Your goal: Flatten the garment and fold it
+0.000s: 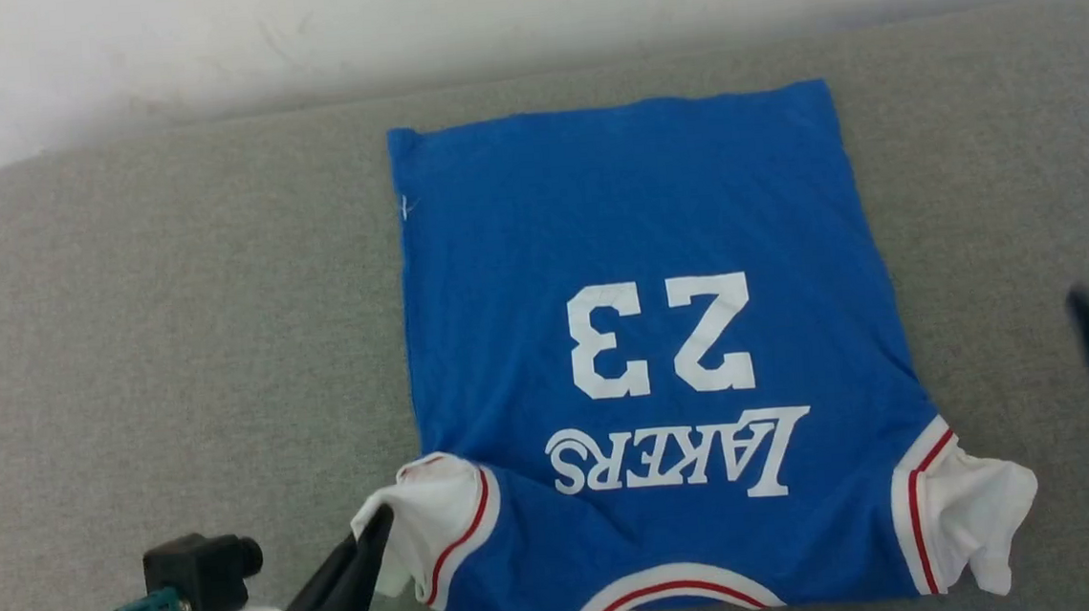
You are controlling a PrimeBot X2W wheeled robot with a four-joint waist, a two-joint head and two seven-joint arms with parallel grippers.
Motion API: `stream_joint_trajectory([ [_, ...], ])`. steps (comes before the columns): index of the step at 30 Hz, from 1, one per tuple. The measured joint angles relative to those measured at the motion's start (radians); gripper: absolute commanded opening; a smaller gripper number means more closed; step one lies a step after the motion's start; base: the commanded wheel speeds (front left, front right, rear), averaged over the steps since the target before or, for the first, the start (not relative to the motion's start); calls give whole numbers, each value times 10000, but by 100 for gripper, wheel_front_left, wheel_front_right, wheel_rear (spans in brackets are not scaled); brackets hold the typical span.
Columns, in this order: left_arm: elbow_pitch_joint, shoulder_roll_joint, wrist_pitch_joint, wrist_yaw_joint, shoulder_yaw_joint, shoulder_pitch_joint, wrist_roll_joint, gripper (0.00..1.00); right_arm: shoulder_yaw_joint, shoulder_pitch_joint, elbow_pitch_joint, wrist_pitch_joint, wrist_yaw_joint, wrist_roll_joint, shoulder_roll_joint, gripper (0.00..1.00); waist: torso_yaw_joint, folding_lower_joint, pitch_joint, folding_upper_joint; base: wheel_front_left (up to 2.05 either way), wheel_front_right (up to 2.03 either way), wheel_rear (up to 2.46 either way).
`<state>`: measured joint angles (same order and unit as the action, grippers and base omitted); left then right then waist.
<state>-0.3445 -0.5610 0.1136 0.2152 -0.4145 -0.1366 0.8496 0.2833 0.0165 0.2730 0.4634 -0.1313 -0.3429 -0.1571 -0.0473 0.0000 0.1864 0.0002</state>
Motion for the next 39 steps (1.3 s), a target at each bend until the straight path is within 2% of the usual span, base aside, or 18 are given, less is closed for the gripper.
stream_joint_trajectory([
  [4,-337,-77,-8,29,12,296,-253,0,-171,-1894,736,612,-2,107,-660,100,49,1,432,0,0,0,0],
  [6,-462,-119,4,61,8,415,-349,0,-230,-3082,497,966,-2,90,-587,100,80,1,672,0,0,0,0],
  [10,-692,-140,98,48,-107,714,-479,0,-477,-5400,-698,1693,-2,698,-698,100,181,2,1179,0,0,0,0],
  [13,-784,-140,180,-35,-211,1112,-621,0,-299,-6987,-1847,2148,0,1174,-604,100,317,3,1588,0,0,0,0],
  [18,-941,-102,284,-228,-445,1798,-895,0,-253,-8883,-3536,2677,-2,1910,-660,100,636,3,2338,0,0,0,0],
  [26,-907,159,420,-660,-840,2790,-1074,0,550,-9984,-5388,3218,-2,2855,-688,100,1428,3,3430,0,0,0,0],
  [37,-533,546,311,-920,-1137,3257,-1127,0,1505,-10175,-6163,3710,-2,3814,-755,100,2504,1,4706,-1,0,0,0],
  [38,-514,556,274,-928,-1139,3275,-1127,0,1620,-10187,-6144,3808,-2,3879,-734,97,2574,1,4808,-1,0,0,0],
  [39,-495,566,236,-932,-1137,3296,-1127,0,1735,-10264,-6094,3887,-2,3933,-731,31,2637,-1,4899,-1,0,0,0],
])
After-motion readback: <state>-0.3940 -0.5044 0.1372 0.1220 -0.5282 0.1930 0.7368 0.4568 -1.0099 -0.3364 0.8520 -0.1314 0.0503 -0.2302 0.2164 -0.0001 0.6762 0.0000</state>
